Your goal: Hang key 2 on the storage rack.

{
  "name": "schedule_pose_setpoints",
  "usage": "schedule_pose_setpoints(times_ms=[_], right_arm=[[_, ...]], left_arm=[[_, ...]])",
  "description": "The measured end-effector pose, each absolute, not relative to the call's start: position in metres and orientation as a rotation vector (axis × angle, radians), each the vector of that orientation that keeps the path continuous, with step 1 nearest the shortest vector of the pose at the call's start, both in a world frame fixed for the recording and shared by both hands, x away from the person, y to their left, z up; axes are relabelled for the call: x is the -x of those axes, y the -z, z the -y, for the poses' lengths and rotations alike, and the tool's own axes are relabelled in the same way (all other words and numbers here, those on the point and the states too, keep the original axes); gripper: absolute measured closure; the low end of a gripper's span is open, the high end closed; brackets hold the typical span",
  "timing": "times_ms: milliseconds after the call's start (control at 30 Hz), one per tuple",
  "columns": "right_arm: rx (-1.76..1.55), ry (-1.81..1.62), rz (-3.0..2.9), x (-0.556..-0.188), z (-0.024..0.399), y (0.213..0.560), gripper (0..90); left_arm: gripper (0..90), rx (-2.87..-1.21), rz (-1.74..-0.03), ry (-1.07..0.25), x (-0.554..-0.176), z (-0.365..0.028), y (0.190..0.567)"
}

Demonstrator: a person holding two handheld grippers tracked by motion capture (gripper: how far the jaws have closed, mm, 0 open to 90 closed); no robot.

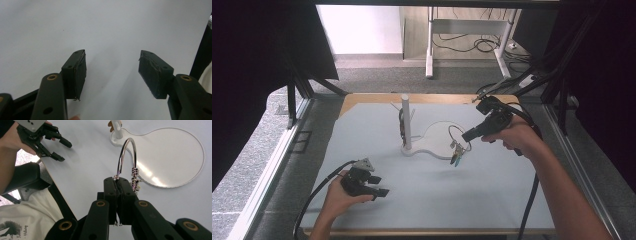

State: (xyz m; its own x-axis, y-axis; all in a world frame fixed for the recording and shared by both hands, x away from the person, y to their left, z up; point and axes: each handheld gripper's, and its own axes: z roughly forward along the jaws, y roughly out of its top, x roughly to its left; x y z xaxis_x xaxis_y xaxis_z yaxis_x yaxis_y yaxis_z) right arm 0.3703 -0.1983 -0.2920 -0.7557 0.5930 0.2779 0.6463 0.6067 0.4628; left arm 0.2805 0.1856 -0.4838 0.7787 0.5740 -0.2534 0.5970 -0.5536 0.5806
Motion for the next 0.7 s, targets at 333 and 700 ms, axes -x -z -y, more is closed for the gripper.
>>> schedule_pose_setpoints(times_ms=[333, 700], right_arm=[[1.059, 0.831, 2.736, -0.378, 0.189, 0.287, 86.7], [1.078, 0.822, 2.733, -0.39, 0.177, 0.283, 86.7]], left_arm=[[39.5, -2.304, -0.862, 0.042, -0.28, -0.187, 0.483], [39.4, -2.294, -0.859, 0.034, -0.279, -0.19, 0.48]])
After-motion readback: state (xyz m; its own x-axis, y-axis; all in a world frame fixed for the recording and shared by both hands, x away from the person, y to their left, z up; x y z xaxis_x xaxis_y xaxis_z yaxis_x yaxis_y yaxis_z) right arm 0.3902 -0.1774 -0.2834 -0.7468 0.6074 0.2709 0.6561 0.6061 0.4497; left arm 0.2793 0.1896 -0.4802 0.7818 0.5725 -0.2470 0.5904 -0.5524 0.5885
